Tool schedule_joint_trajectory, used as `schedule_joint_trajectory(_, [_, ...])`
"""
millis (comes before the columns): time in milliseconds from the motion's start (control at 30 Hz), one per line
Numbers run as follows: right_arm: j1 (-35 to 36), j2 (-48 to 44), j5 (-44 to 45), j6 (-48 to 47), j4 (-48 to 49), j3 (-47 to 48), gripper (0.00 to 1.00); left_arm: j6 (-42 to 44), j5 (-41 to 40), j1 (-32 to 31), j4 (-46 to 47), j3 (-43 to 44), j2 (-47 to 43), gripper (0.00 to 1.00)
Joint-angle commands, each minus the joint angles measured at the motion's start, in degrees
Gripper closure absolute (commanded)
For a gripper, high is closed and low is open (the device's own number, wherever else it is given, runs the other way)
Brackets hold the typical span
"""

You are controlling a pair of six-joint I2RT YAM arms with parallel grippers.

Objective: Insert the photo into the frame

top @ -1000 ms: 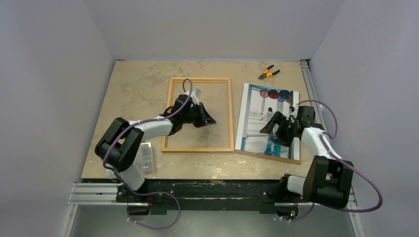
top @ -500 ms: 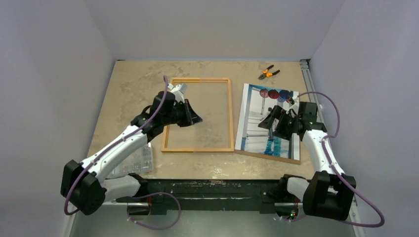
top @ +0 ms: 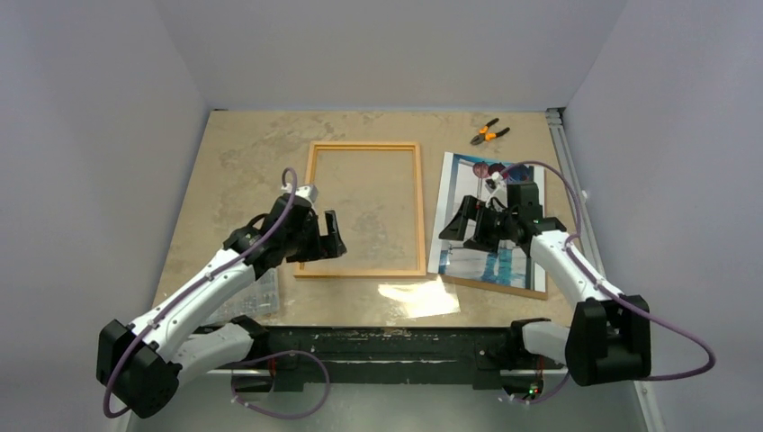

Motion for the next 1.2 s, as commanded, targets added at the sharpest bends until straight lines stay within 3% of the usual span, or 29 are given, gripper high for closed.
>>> schedule_joint_trajectory(0, [1.7,2.0,1.3,1.4,4.8,-0.8,0.08,1.9,-6.8,0.3,-5.0,2.0,1.1,0.10])
schedule_joint_trajectory(533, [1.9,16.3,-0.6,-2.9,8.7,3.0,0.13,-1.4,0.2,2.5,2.8,-7.5,2.3,0.10])
schedule_joint_trajectory(700, [1.9,20.6,-4.7,-4.0,10.2,4.8,0.18,-2.4,4.7,3.7,8.5,-10.9,2.5,0.11])
schedule_joint_trajectory(1167, [1.9,32.8,-14.9,-1.6,17.2,9.7,0.39,-1.6,5.5,5.1,11.4,-12.8,4.7,0.12])
